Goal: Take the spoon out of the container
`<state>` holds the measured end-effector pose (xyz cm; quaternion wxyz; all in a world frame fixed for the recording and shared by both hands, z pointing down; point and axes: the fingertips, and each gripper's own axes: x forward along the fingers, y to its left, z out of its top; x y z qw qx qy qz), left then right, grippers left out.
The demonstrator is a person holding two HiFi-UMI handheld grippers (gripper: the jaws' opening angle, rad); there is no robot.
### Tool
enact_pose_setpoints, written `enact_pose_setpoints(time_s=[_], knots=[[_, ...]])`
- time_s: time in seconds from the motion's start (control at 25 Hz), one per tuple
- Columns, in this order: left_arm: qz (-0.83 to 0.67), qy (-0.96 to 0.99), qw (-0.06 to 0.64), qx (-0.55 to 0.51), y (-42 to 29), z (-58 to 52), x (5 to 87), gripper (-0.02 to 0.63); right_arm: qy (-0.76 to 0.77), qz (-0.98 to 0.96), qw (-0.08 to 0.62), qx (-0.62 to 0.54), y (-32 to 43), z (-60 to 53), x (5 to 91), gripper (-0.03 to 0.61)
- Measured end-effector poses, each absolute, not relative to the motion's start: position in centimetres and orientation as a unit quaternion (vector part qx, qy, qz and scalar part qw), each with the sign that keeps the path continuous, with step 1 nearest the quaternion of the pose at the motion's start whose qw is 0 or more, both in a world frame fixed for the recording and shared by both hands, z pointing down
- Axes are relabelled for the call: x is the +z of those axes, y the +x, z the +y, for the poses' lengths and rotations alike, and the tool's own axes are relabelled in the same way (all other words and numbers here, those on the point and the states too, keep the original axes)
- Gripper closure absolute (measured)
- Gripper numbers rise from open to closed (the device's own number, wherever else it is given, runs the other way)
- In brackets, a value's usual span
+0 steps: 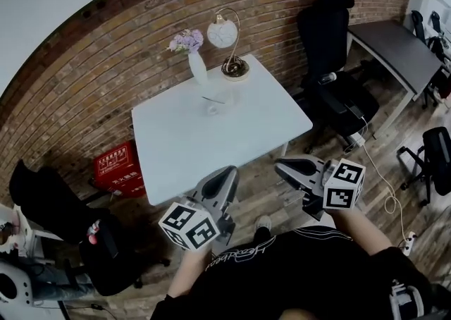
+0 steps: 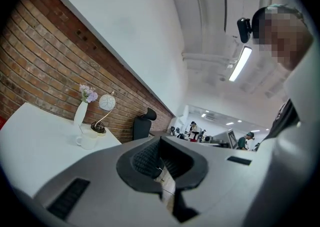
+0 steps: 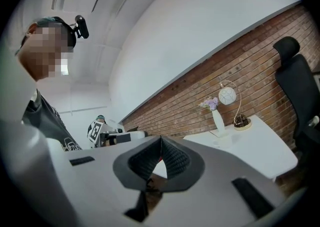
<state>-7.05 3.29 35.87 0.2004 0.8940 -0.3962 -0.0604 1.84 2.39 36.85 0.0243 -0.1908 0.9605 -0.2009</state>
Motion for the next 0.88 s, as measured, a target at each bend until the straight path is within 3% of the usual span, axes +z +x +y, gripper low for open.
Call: enact_pose_setpoints(time_s=[0.36,0.88], knots=[[-0.396,0.900,0.183,-0.014,-10.9,-10.3,36.4,0.609,-0.222,0.951,0.028,-0.213,-1.7,-10.7,37.1,0.581],[-0.397,0.894,0.209,-0.020,-12.2,-16.3,38.6,0.609,-0.207,0.951,0.034,-0.225,-3.0,-17.1,38.6,0.581]])
